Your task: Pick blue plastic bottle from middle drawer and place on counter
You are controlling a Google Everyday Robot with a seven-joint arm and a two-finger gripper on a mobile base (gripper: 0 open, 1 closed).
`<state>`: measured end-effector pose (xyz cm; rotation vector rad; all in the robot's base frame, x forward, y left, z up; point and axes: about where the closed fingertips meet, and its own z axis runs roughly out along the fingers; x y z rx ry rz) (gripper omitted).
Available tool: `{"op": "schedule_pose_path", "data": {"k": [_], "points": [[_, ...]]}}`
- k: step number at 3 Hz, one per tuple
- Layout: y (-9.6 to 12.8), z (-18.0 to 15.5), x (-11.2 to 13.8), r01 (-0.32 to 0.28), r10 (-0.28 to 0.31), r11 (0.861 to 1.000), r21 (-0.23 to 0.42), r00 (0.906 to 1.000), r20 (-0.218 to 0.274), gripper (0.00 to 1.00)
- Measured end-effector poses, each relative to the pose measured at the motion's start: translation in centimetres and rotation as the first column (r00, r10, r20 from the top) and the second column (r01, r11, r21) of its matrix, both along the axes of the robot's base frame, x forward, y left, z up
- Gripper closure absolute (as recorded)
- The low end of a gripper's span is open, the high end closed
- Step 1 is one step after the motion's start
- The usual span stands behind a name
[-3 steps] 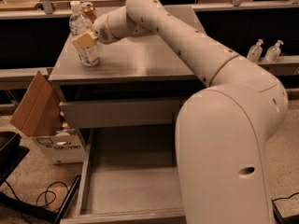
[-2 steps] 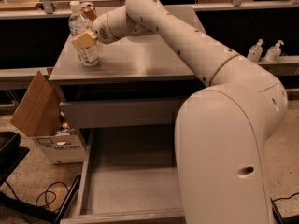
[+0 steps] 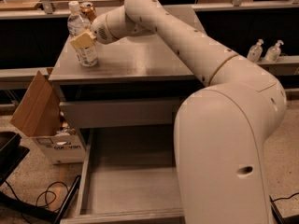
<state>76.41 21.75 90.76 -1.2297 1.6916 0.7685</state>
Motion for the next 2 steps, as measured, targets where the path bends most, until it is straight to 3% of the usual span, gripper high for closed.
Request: {"op": "schedule_pose_path", "data": {"k": [1,2], "points": [[0.19,-0.12,-0.05,-0.003,0.003,1.000,0.000,1.0000,-0.002,0.14],[0.42,-0.27,-0.12,-0.006,0.006,1.000,-0.001,1.0000,-0.004,0.00]]}}
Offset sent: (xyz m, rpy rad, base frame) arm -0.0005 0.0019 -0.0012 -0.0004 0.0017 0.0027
